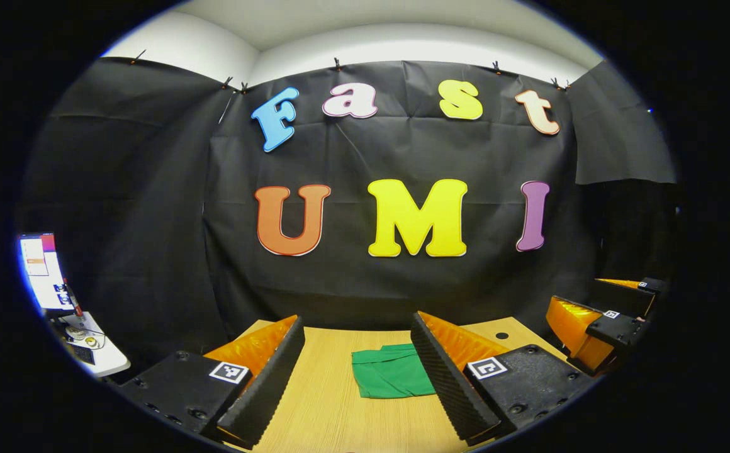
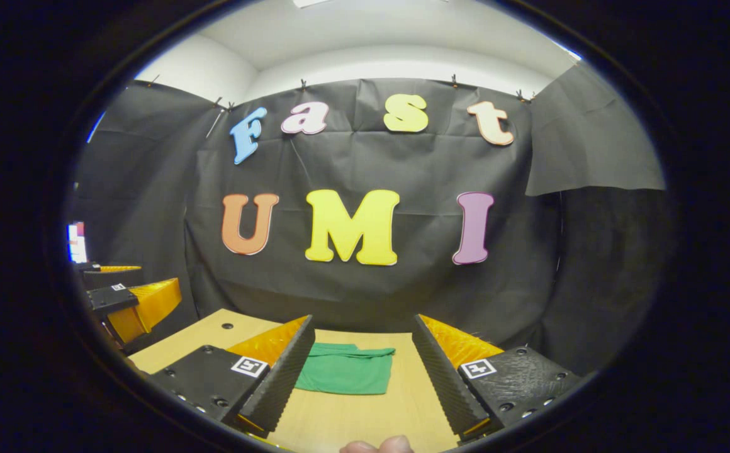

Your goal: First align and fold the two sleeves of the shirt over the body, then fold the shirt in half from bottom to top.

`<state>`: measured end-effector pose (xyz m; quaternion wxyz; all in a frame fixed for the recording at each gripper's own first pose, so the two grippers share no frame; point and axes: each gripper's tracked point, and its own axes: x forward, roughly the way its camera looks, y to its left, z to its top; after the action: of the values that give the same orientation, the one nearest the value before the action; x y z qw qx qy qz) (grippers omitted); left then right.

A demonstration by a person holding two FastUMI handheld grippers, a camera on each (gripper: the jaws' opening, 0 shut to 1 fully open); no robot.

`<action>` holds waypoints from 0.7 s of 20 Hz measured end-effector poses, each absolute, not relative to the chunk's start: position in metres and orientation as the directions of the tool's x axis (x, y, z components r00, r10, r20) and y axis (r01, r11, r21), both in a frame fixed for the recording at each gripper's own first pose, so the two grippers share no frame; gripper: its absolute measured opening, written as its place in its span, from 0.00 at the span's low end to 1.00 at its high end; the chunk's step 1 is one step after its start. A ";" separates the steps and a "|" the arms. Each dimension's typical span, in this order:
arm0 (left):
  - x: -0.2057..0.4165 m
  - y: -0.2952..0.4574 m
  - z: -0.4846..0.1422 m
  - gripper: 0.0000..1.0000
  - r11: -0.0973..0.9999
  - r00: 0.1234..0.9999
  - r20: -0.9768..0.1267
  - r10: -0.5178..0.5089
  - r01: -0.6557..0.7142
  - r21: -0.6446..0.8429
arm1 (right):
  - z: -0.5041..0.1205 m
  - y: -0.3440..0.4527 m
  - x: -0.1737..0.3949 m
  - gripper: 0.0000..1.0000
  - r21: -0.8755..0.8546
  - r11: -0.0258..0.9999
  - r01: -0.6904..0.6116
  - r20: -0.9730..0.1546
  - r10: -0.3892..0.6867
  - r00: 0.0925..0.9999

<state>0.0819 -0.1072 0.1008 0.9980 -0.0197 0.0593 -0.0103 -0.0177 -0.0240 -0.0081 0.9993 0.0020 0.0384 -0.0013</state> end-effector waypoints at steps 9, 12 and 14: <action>0.081 -0.115 0.101 1.00 0.998 0.993 -0.104 -0.059 0.056 -0.030 | -0.007 -0.027 -0.029 0.95 -0.003 1.000 0.017 -0.062 -0.018 0.998; 0.079 -0.117 0.100 1.00 0.998 0.993 -0.101 -0.066 0.063 -0.030 | -0.006 -0.027 -0.034 0.95 -0.008 1.000 0.021 -0.059 -0.022 0.998; 0.078 -0.116 0.099 1.00 0.998 0.993 -0.101 -0.065 0.062 -0.033 | -0.006 -0.026 -0.034 0.97 -0.011 1.000 0.017 -0.058 -0.017 0.998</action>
<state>0.0778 -0.1164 0.0990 0.9981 -0.0147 0.0511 -0.0320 -0.0344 -0.0260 -0.0059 0.9995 -0.0054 0.0289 -0.0085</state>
